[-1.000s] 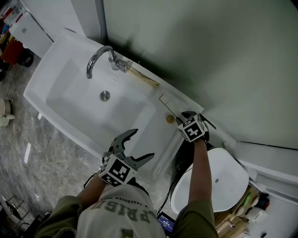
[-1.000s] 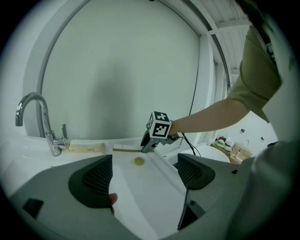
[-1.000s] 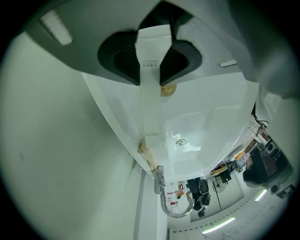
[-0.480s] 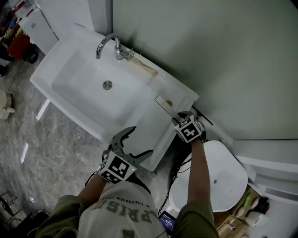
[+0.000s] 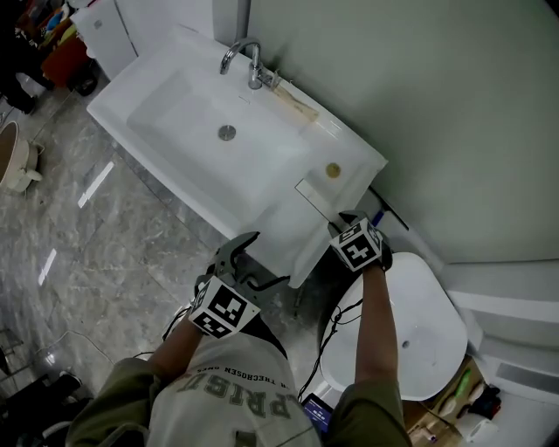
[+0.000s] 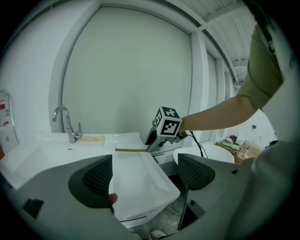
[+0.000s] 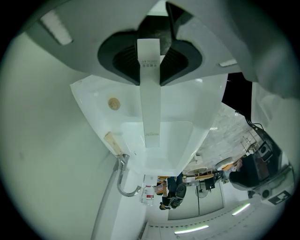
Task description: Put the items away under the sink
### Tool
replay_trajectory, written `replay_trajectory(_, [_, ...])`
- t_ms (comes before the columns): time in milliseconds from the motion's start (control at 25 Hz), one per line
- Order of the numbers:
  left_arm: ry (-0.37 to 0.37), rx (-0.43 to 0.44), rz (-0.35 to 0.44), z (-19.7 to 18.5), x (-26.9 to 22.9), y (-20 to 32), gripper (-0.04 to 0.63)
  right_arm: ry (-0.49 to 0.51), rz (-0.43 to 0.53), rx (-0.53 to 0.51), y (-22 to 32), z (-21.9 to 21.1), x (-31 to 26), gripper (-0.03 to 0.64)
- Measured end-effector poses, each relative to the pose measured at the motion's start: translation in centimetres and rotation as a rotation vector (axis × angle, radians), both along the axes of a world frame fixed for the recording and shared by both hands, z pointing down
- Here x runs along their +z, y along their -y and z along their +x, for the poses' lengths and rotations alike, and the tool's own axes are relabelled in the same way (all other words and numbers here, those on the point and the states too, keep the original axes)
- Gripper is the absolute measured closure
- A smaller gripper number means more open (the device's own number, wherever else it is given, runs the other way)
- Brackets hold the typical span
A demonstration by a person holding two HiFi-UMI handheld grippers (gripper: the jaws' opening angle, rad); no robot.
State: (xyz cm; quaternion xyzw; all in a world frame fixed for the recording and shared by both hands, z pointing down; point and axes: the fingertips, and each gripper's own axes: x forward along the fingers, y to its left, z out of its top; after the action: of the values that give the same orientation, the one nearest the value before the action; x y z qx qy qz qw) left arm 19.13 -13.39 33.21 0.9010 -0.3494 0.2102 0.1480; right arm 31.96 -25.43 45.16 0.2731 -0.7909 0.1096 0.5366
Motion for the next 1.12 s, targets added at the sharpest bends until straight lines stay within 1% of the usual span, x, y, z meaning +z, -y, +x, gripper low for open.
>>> replay_trajectory(240, [0.002, 0.008, 0.001, -1.2, -0.1, -3.5, 0.178, 0.013, 0.007, -0.001, -3.4, -1.8, -0.7, 0.486])
replay_trajectory(440, [-0.006, 0.023, 0.008, -3.3, -0.3, -5.8, 0.178, 0.007, 0.011, 0.032, -6.5, -3.3, -1.0, 0.486])
replay_trajectory(640, [-0.019, 0.065, 0.013, -6.3, -1.1, -8.5, 0.178, 0.007, 0.018, 0.098, -10.0, -5.2, -2.0, 0.486])
replay_trajectory(960, [-0.022, 0.144, 0.019, -12.8, -1.4, -13.1, 0.178, 0.008, 0.035, 0.232, -17.0, -9.4, -3.0, 0.485])
replay_trajectory(1120, [-0.027, 0.168, 0.018, -15.1, -1.7, -14.8, 0.178, 0.019, 0.037, 0.272, -20.3, -11.4, -3.3, 0.486])
